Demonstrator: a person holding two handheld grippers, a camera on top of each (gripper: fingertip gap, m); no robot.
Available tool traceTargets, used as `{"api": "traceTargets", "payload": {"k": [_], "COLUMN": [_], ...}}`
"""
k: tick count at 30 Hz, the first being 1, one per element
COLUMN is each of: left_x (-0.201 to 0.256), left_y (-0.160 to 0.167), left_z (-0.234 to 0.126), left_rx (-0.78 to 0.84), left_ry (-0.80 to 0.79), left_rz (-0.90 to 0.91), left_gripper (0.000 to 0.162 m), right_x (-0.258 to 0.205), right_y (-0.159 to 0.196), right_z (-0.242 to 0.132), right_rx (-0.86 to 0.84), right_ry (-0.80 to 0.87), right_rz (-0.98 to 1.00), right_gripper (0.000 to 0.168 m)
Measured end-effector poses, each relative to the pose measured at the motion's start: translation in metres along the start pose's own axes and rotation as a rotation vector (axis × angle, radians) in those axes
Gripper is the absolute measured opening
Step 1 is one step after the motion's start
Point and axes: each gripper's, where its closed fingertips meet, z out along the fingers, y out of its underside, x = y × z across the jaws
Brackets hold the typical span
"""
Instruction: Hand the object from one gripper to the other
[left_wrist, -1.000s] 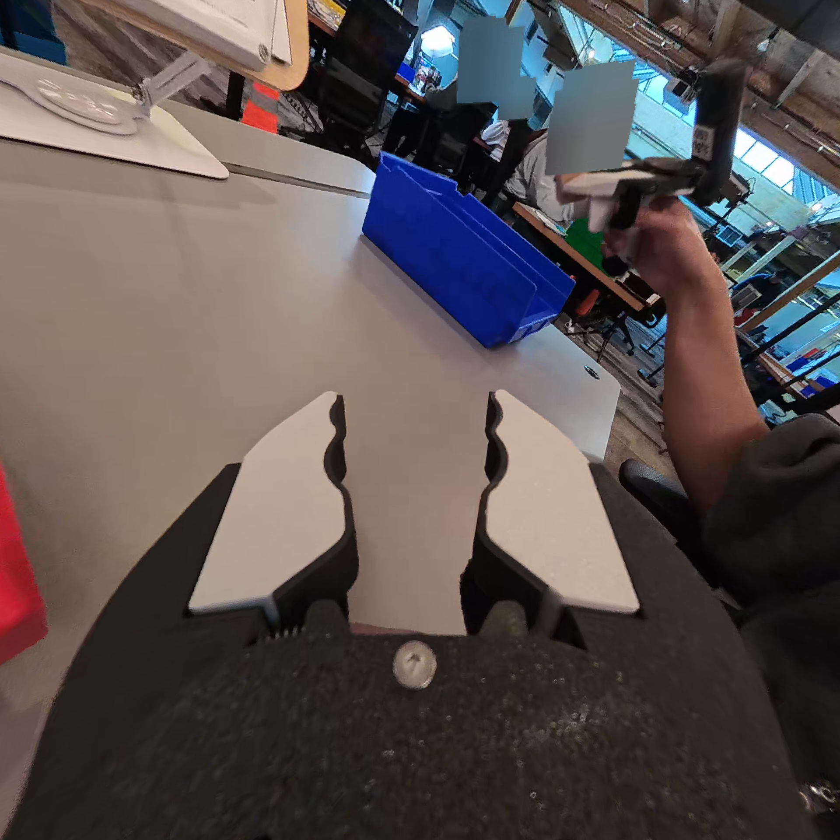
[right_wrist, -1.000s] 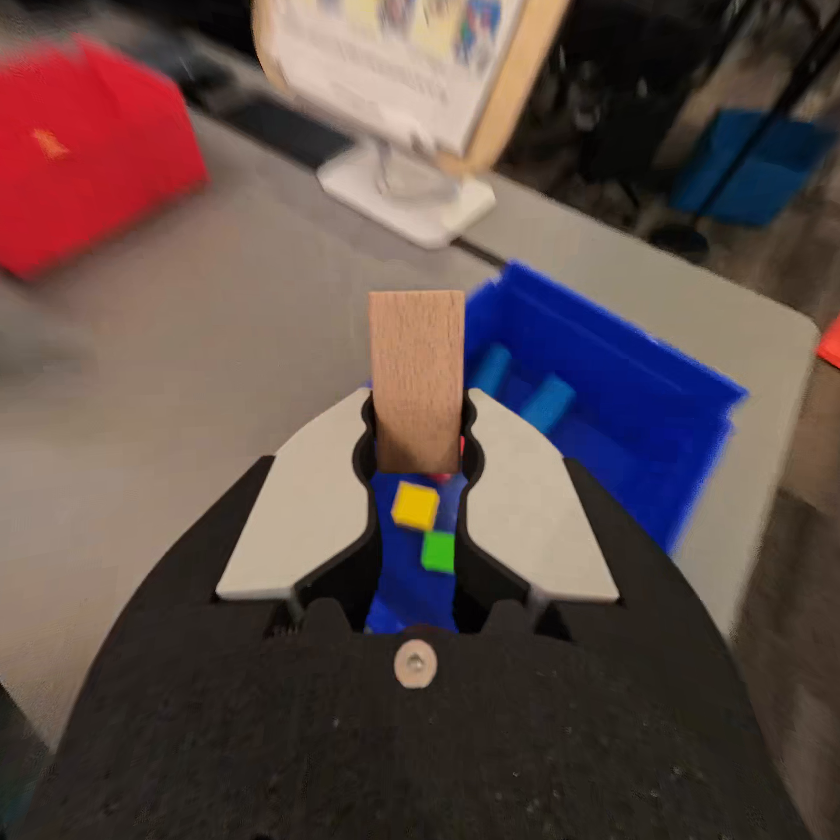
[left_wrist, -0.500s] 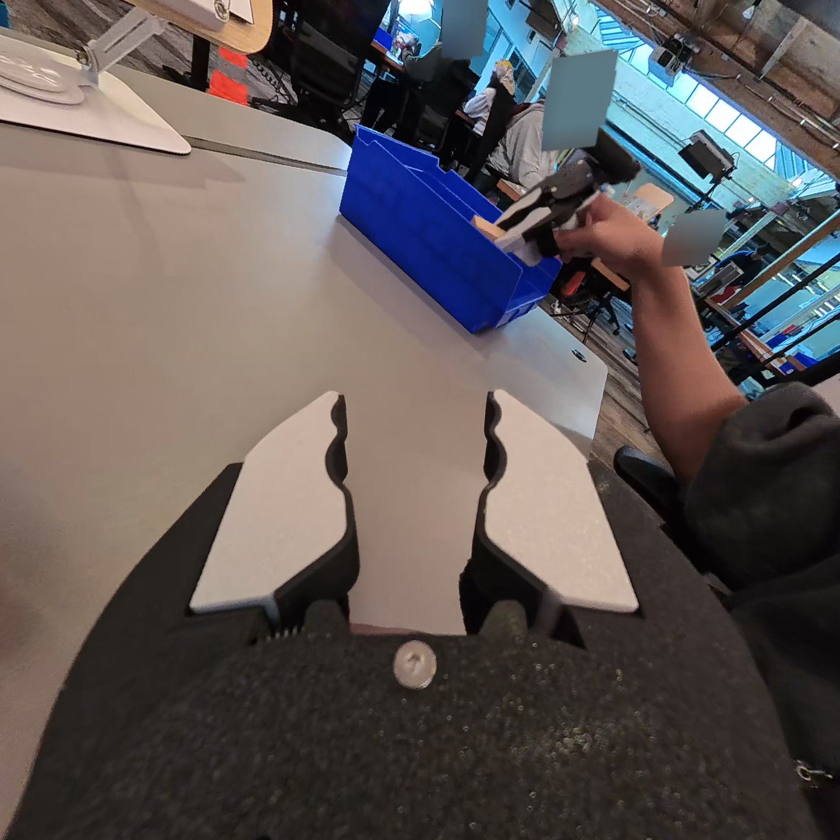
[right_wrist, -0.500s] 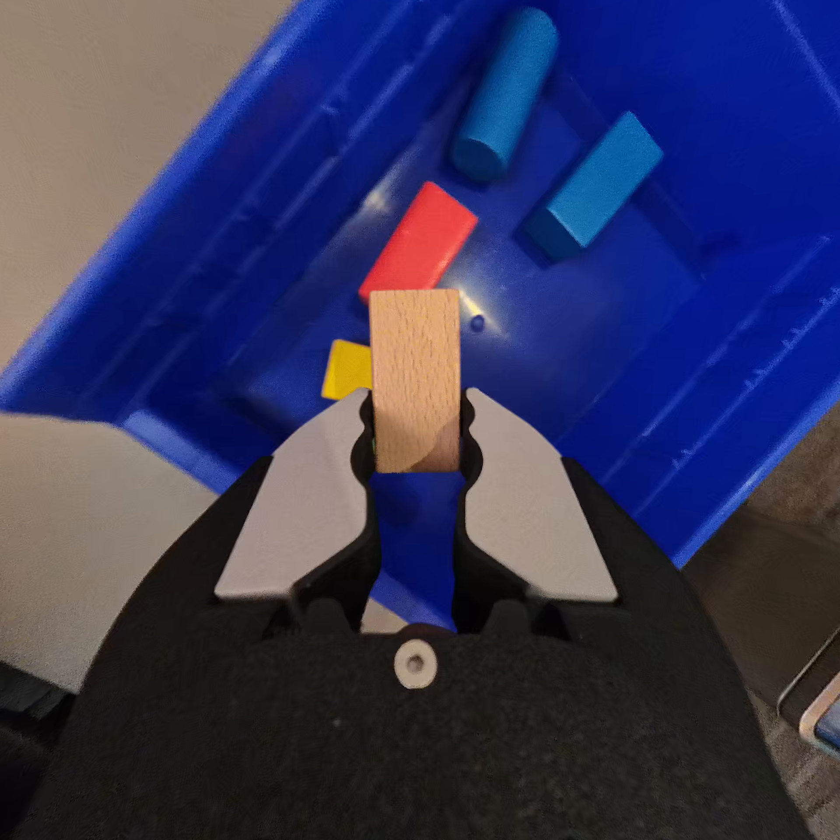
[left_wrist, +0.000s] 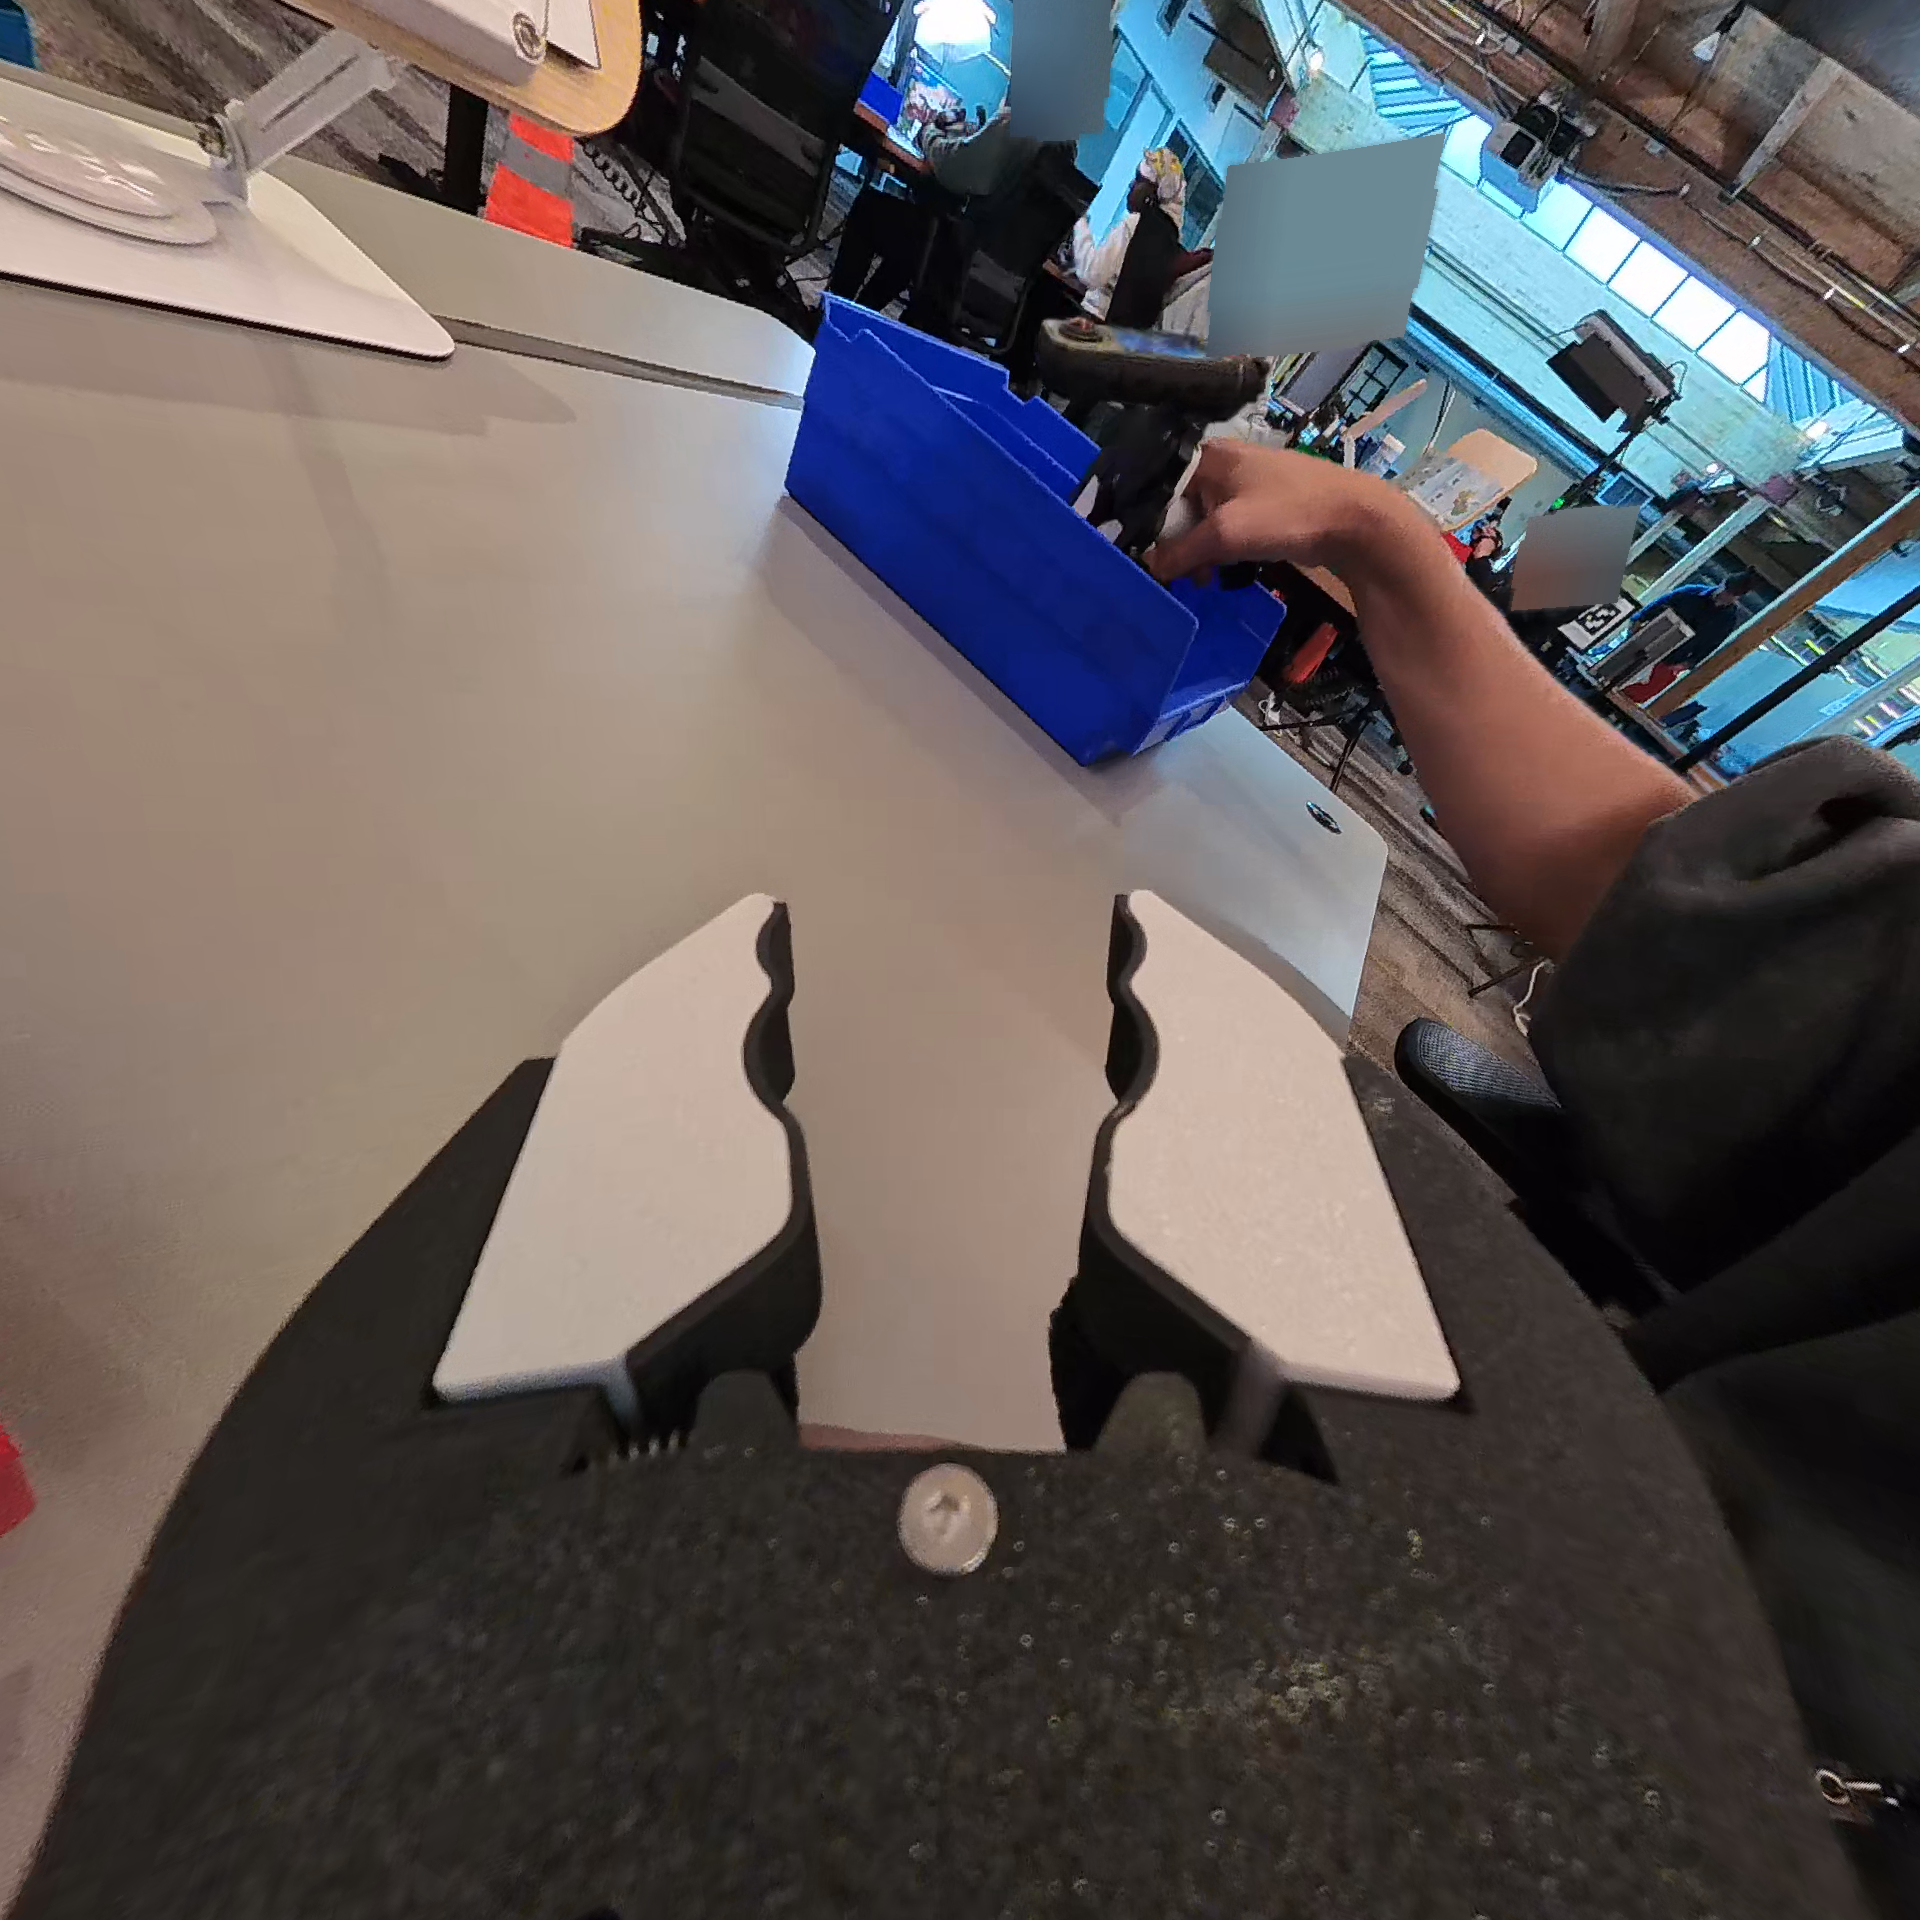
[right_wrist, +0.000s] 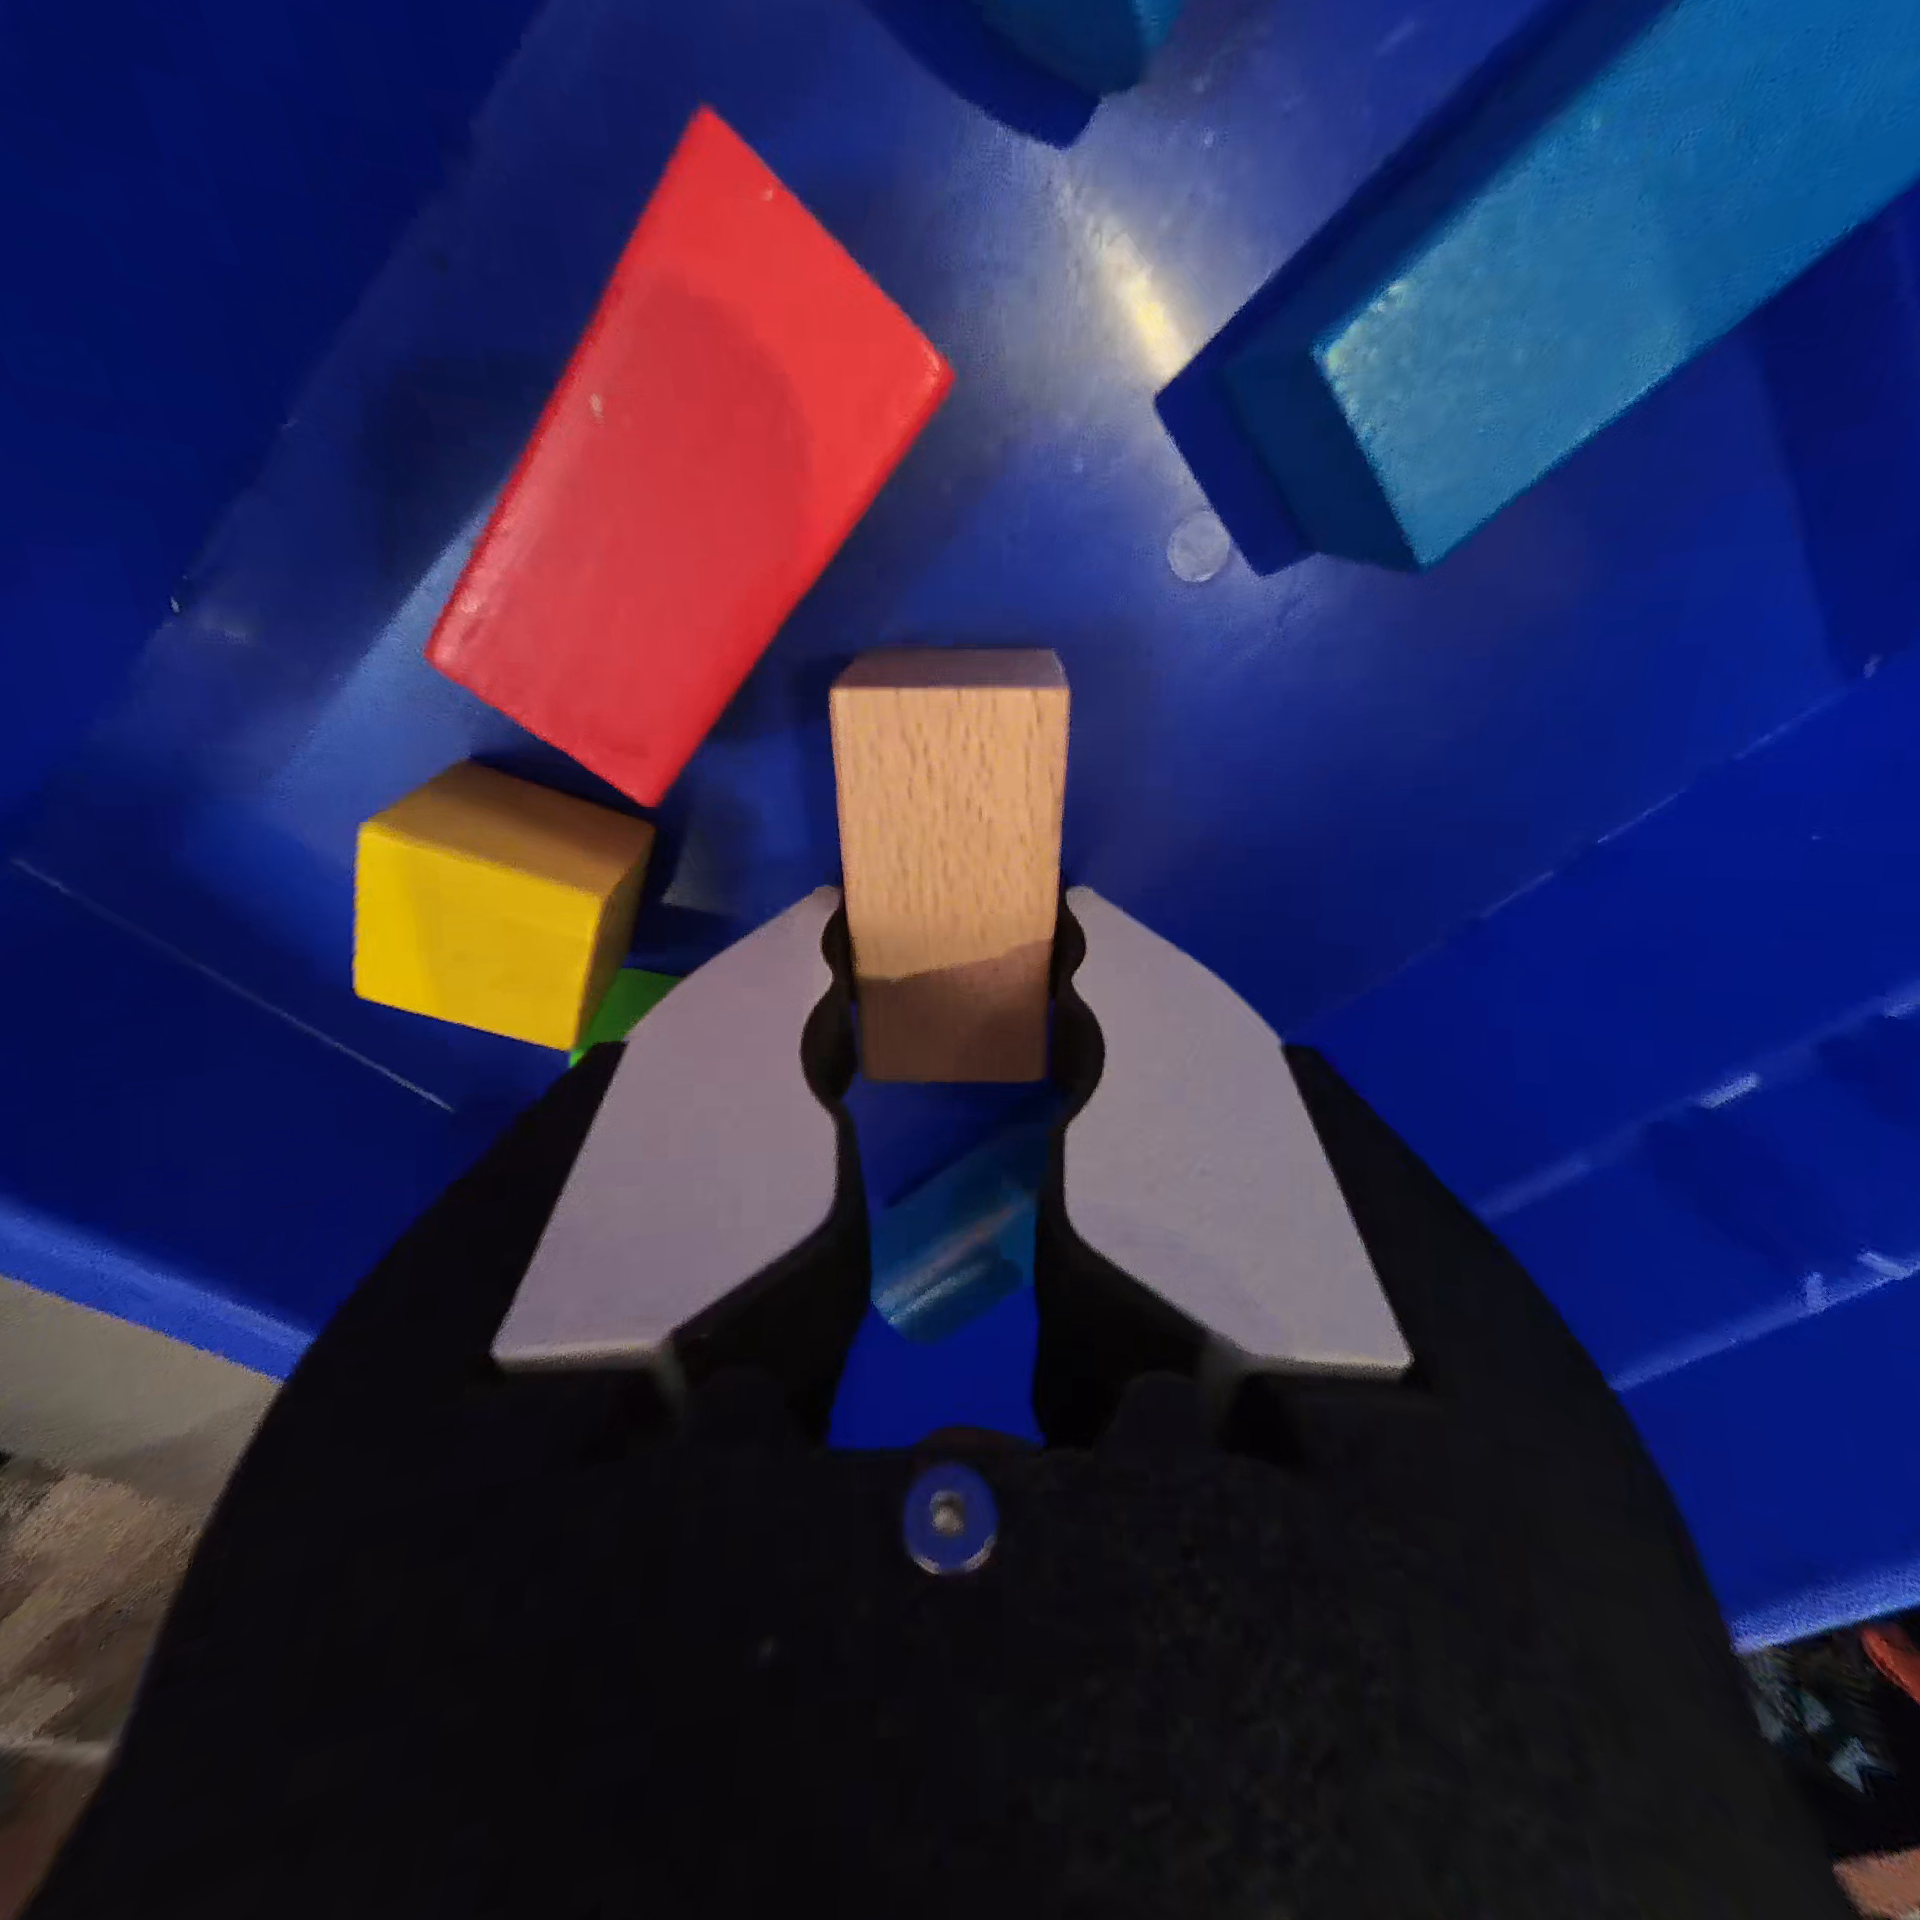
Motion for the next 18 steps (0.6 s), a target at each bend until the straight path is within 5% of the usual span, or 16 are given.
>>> {"api": "traceTargets", "payload": {"k": [5, 9, 13, 16, 18], "left_x": [0.0, 0.0, 0.0, 0.0, 0.001], "left_y": [0.0, 0.0, 0.001, 0.0, -0.002], "left_z": [0.0, 0.0, -0.001, -0.001, -0.003], "left_rx": [0.002, -0.001, 0.001, 0.004, -0.002], "left_ry": [0.0, 0.001, -0.002, -0.008, -0.017], "left_rz": [0.0, -0.002, 0.007, 0.027, 0.056], "left_gripper": [0.058, 0.059, 0.059, 0.059, 0.059], "right_x": [-0.004, -0.003, -0.041, -0.124, -0.168], "right_y": [0.006, 0.009, -0.023, -0.057, -0.058], "right_z": [-0.005, -0.055, -0.127, -0.157, -0.16], "right_rx": [-0.048, 0.053, 0.533, 1.072, 1.274], "right_ry": [0.009, 0.212, 0.4, 0.192, 0.105], "right_rz": [-0.003, 0.109, 0.208, 0.278, 0.313], "right_gripper": [0.035, 0.055, 0.057, 0.059, 0.06]}}
